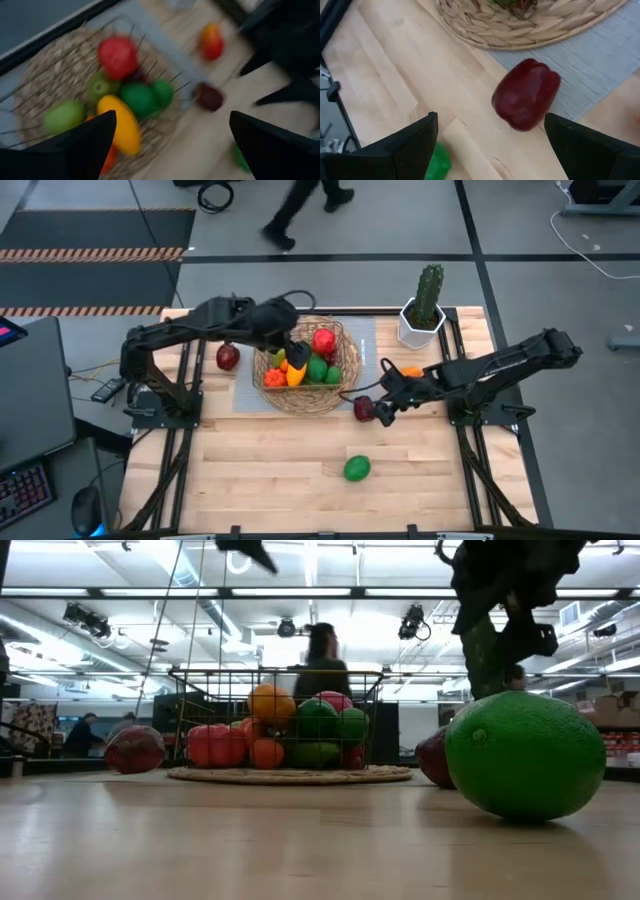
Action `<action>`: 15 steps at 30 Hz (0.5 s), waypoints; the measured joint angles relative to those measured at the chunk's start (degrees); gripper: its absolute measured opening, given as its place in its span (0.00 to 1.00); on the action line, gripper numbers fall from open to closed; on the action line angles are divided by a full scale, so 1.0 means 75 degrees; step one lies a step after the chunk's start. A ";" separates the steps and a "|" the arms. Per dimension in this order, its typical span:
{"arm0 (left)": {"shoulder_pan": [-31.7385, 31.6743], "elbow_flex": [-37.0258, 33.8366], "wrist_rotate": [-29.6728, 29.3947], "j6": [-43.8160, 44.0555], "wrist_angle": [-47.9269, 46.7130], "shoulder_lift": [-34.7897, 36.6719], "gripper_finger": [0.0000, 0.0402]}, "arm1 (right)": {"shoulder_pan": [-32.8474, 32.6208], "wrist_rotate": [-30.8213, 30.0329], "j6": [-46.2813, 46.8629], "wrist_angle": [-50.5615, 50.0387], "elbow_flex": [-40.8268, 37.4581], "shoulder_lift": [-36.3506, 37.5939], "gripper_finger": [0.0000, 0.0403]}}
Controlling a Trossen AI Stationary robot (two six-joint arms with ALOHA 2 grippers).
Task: Build produce basket
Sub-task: Put the bell pepper into the gold wire basket
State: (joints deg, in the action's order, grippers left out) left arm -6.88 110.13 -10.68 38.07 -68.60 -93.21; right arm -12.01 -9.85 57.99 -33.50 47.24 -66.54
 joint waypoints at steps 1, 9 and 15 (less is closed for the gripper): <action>0.0059 0.0228 -0.0002 0.0046 -0.0011 0.0000 0.98 | 0.0003 0.0043 0.0072 0.0050 0.0000 -0.0092 0.91; 0.0740 0.1810 -0.0574 0.0398 0.0124 0.0000 0.97 | 0.0003 0.0394 0.0519 0.0683 0.0000 -0.0788 0.91; 0.1302 0.2484 -0.0782 0.0388 0.0657 0.0000 0.97 | 0.0003 0.0551 0.0534 0.1449 0.0000 -0.1190 0.91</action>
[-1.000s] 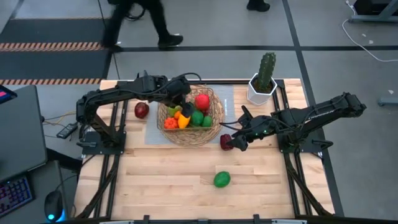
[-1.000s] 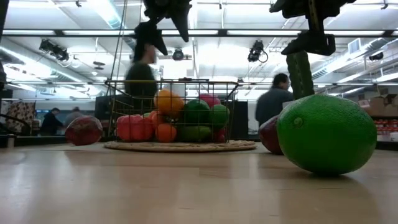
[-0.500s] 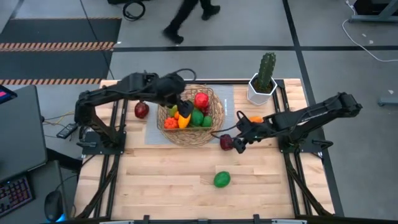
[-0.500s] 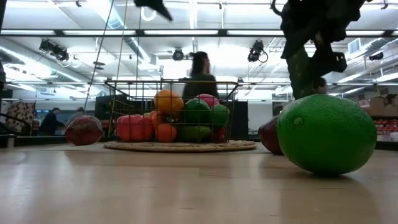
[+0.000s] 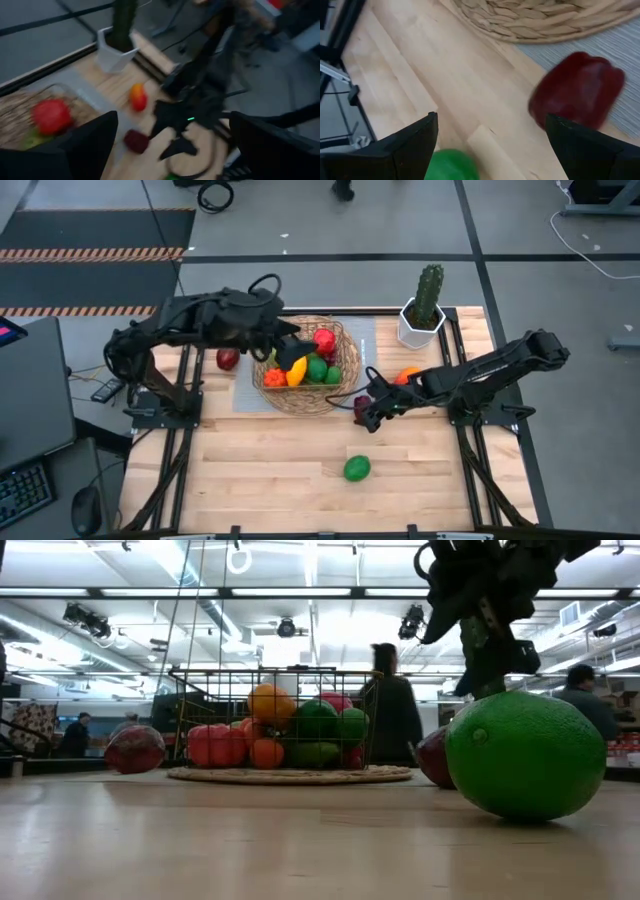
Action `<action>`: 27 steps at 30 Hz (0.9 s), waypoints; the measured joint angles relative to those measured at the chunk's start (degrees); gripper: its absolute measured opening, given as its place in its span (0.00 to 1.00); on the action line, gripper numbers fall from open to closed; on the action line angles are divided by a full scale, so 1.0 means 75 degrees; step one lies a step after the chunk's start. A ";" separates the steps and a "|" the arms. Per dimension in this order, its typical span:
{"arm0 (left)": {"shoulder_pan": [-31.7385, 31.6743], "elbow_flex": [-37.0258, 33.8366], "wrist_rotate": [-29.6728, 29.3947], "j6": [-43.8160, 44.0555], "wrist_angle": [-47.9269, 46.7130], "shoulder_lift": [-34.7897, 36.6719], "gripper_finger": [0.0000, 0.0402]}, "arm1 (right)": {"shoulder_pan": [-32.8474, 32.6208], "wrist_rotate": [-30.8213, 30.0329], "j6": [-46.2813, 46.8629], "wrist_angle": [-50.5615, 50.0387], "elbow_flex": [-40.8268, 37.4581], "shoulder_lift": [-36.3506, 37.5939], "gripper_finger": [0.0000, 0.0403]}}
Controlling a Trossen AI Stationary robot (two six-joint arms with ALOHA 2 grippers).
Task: Build produce basket
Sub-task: Put the bell pepper into the gold wire basket
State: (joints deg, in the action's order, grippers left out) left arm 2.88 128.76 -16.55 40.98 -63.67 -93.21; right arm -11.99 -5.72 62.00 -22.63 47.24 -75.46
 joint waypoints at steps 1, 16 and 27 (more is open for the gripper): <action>0.0101 0.0065 0.0000 -0.0005 0.0097 0.0000 0.97 | 0.0000 0.0023 0.0000 0.0129 0.0000 -0.0044 0.91; 0.1617 0.0281 -0.0456 0.0181 -0.0220 -0.0127 0.97 | 0.0221 -0.0342 0.0938 -0.0004 0.0000 -0.0201 0.91; 0.2321 0.0281 -0.0882 0.0852 0.0121 -0.0595 0.97 | 0.0224 -0.0408 0.1166 -0.0025 0.0032 -0.0898 0.91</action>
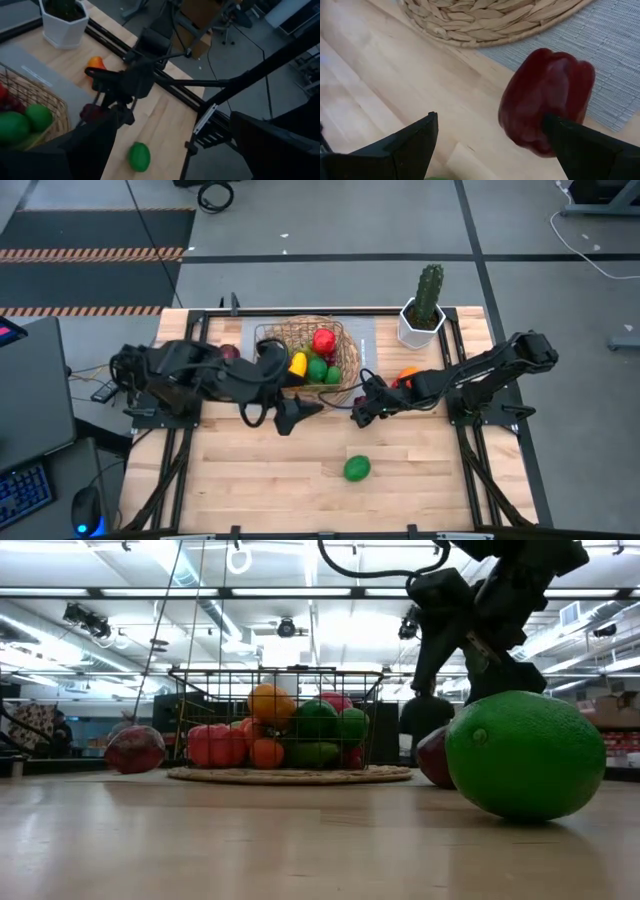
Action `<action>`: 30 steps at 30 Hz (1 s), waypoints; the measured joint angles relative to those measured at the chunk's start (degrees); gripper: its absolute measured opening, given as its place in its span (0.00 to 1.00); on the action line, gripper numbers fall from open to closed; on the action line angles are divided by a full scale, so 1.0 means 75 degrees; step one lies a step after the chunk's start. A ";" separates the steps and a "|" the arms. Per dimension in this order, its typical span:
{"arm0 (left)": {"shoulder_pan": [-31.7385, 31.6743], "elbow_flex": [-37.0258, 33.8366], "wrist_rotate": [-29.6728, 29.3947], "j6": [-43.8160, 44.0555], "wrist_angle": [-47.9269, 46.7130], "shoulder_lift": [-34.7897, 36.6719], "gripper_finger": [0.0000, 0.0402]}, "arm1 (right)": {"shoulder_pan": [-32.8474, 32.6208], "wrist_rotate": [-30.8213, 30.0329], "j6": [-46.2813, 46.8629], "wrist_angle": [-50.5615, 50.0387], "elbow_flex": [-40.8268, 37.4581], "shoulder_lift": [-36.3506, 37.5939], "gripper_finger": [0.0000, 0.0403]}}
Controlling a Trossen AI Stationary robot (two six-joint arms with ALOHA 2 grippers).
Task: Build produce basket
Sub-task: Put the bell pepper into the gold wire basket
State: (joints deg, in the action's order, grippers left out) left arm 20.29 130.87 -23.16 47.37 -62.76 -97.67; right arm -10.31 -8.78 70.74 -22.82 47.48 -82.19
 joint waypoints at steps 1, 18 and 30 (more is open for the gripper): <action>0.0041 0.0000 -0.0005 0.0037 0.0010 -0.0034 0.97 | 0.0000 0.0000 0.0000 -0.0019 0.0004 -0.0004 0.91; 0.0053 -0.0003 -0.0392 0.0433 0.0382 -0.0285 0.97 | 0.0422 0.0231 -0.0355 -0.1344 -0.0047 0.0821 0.91; 0.0053 -0.0003 -0.0567 0.0662 0.0392 -0.0285 0.97 | 0.0814 -0.0022 -0.0434 -0.1400 -0.0038 0.0658 0.93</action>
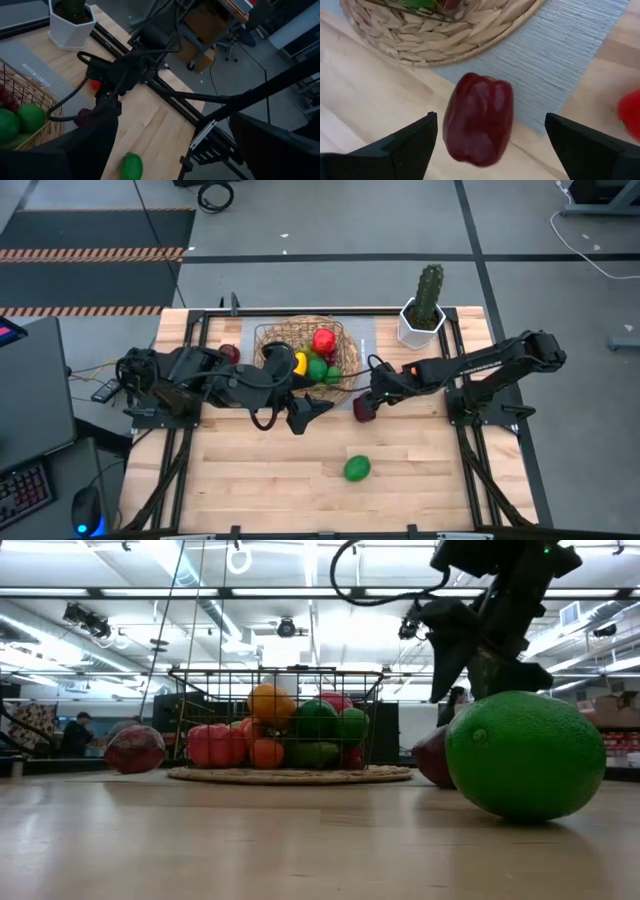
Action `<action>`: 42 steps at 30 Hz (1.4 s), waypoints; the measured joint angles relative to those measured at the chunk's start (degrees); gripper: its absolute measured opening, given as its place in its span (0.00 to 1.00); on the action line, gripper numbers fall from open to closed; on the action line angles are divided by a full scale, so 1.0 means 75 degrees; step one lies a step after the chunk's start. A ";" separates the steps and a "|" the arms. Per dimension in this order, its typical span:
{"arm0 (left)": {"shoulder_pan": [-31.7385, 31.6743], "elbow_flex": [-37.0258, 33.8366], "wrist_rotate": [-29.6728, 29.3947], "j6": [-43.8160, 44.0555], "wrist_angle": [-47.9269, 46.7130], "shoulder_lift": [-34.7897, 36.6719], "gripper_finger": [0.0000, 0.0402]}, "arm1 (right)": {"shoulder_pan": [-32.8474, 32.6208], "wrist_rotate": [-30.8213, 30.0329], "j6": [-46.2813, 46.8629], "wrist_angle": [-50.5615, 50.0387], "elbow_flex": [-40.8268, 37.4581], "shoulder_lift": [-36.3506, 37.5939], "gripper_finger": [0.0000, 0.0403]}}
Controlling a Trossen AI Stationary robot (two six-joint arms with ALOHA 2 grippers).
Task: Build produce basket
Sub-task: Put the bell pepper into the gold wire basket
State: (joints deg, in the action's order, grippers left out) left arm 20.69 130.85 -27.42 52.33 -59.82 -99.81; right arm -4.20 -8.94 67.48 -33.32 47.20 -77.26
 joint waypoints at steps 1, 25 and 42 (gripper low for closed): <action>0.0000 0.0000 0.0000 0.0000 0.0007 0.0000 0.97 | 0.0026 0.0008 0.0001 0.0064 0.0000 -0.0066 0.93; 0.0000 0.0000 0.0000 0.0101 -0.0007 0.0000 0.97 | 0.0007 0.1485 -0.0460 0.1023 0.0006 -0.1818 0.89; 0.0000 0.0000 0.0000 0.0055 -0.0011 0.0000 0.97 | -0.0115 0.1823 -0.0565 0.1102 0.0006 -0.1464 0.80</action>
State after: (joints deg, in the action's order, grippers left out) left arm 20.69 130.85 -27.42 52.75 -59.90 -99.81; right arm -5.07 4.73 63.24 -25.06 47.24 -88.24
